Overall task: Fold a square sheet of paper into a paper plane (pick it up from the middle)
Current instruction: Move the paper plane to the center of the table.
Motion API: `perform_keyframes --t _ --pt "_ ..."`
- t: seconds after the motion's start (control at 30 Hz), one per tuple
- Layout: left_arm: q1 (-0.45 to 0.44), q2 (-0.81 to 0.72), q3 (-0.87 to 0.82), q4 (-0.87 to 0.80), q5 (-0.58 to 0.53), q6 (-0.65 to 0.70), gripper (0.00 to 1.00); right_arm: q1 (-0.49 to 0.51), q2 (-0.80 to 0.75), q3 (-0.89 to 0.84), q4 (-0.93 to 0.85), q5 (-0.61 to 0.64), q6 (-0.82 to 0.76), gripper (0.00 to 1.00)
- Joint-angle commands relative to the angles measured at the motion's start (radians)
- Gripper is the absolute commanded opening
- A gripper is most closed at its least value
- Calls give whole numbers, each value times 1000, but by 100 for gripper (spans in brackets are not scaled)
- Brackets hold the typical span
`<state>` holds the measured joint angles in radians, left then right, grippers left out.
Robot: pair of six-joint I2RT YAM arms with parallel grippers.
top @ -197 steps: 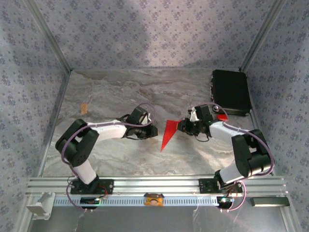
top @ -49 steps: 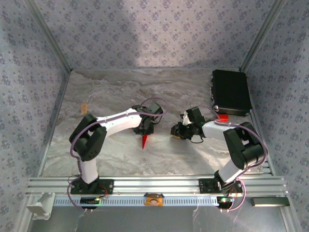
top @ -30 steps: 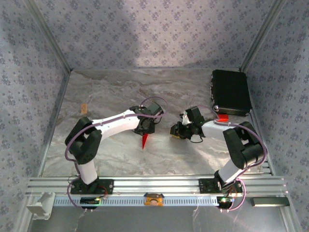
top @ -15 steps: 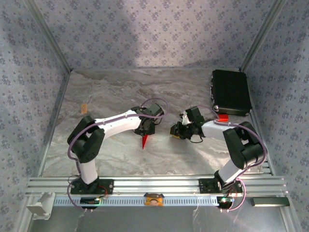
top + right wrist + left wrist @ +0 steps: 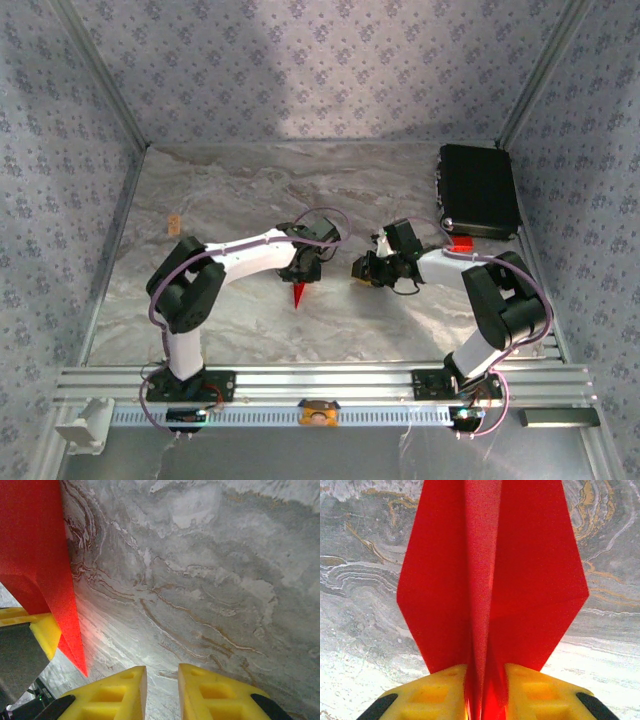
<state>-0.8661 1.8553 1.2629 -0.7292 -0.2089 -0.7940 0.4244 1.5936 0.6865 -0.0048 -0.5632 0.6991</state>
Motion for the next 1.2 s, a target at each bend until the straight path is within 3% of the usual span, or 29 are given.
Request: perform_keyframes --t 0.0,0.8,1.17 --pt "0 19 -6 -4 6 11 22 7 13 22 -21 11 -1 25" --pt "23 41 -45 36 30 13 20 11 19 30 -27 13 -3 25" --pt "21 52 -68 77 67 -22 27 10 8 35 -35 14 -3 25"
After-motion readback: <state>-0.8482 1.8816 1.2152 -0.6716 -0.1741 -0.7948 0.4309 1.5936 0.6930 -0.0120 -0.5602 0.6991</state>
